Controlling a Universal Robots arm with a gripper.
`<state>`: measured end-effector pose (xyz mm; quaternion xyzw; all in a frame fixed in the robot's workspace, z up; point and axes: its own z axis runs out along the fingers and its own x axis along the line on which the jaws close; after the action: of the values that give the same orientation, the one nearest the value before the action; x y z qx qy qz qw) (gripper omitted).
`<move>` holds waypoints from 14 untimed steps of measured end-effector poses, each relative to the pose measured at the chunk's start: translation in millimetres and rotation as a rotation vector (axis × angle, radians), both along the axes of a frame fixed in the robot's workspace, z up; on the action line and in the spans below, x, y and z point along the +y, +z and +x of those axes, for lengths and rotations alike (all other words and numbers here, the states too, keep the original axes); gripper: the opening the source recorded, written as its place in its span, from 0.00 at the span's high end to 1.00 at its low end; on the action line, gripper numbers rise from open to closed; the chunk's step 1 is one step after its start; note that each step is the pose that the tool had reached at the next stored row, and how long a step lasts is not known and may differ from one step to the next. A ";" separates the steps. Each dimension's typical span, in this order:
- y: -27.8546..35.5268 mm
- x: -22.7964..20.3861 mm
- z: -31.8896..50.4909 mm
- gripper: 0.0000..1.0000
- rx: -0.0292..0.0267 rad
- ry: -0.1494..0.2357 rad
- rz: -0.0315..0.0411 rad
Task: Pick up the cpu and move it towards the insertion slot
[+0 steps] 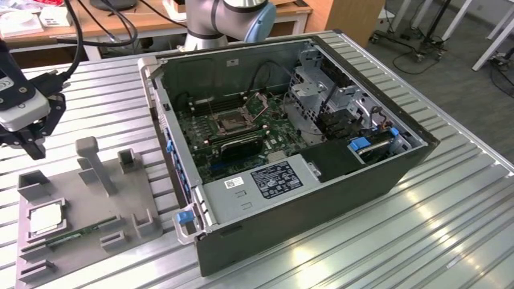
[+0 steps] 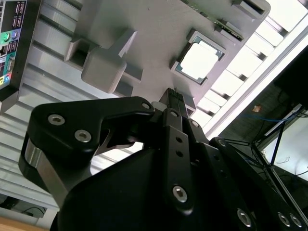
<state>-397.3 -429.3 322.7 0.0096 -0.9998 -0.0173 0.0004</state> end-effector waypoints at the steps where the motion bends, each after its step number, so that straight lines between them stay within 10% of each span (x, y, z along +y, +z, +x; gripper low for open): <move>1: -0.8 0.0 -0.2 0.89 0.0001 0.000 0.0000; 14: -7.6 0.0 -4.0 0.89 0.0000 0.000 0.0000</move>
<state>-401.3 -429.3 315.1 0.0096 -0.9998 -0.0173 0.0004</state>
